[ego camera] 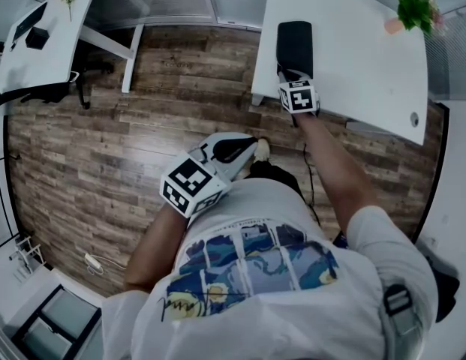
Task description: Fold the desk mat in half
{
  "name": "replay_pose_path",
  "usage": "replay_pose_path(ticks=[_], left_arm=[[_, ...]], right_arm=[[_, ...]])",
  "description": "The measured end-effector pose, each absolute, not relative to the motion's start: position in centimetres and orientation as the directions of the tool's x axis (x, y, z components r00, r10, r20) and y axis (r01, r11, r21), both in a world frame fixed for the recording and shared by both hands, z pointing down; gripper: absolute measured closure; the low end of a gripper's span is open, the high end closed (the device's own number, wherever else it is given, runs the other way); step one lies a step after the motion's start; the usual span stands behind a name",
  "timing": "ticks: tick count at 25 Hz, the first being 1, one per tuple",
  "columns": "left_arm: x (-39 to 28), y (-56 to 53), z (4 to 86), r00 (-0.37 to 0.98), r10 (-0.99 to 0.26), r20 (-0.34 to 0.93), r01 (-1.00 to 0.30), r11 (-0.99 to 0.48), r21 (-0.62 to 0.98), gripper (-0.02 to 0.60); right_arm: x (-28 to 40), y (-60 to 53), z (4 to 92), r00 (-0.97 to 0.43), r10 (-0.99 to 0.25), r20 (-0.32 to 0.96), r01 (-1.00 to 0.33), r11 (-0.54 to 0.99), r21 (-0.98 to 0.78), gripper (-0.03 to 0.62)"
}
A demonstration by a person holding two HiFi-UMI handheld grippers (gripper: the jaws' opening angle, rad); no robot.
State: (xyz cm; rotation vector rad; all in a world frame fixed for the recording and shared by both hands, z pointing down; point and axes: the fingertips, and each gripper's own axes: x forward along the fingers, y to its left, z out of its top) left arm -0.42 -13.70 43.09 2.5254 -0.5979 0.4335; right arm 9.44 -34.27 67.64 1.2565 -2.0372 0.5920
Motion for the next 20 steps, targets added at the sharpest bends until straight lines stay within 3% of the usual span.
replay_pose_path(ticks=[20], left_arm=[[-0.8,-13.5,42.9,0.859,-0.326,0.395,-0.482,-0.775,0.409,0.578]], right_arm=[[8.4,-33.9,66.7,-0.369,-0.597,0.712,-0.891,0.446,-0.088,0.520]])
